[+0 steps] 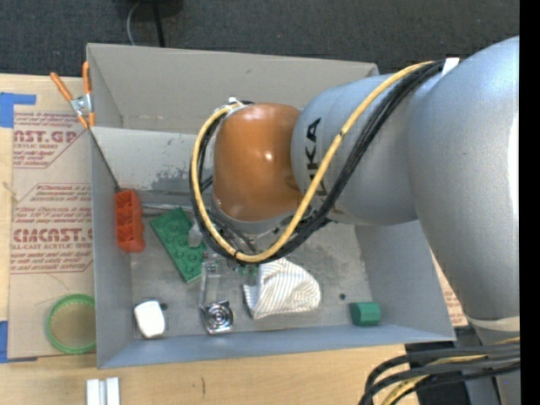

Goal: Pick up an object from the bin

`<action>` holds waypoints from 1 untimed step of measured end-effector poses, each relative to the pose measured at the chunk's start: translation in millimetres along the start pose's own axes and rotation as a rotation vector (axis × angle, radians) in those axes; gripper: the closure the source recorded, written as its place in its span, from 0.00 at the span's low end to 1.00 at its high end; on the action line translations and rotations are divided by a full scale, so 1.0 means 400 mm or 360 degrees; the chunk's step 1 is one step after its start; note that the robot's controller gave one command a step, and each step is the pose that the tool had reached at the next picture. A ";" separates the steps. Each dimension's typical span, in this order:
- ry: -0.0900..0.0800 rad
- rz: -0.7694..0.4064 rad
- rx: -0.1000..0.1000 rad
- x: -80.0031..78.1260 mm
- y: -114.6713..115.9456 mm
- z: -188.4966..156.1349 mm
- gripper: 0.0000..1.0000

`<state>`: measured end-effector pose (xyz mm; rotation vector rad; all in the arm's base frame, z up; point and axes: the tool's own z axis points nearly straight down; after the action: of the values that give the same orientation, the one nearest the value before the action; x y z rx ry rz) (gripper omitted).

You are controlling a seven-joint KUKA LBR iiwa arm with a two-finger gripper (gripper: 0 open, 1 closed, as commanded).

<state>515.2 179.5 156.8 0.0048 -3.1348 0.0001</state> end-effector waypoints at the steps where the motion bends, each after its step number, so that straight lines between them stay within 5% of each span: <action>1: -0.0011 0.0003 -0.0002 -0.004 -0.002 -0.012 0.00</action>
Offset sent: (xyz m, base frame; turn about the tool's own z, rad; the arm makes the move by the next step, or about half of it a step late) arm 0.0126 -0.0168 -0.0863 0.1441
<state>517.0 178.7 161.5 0.0016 -3.1416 -0.0020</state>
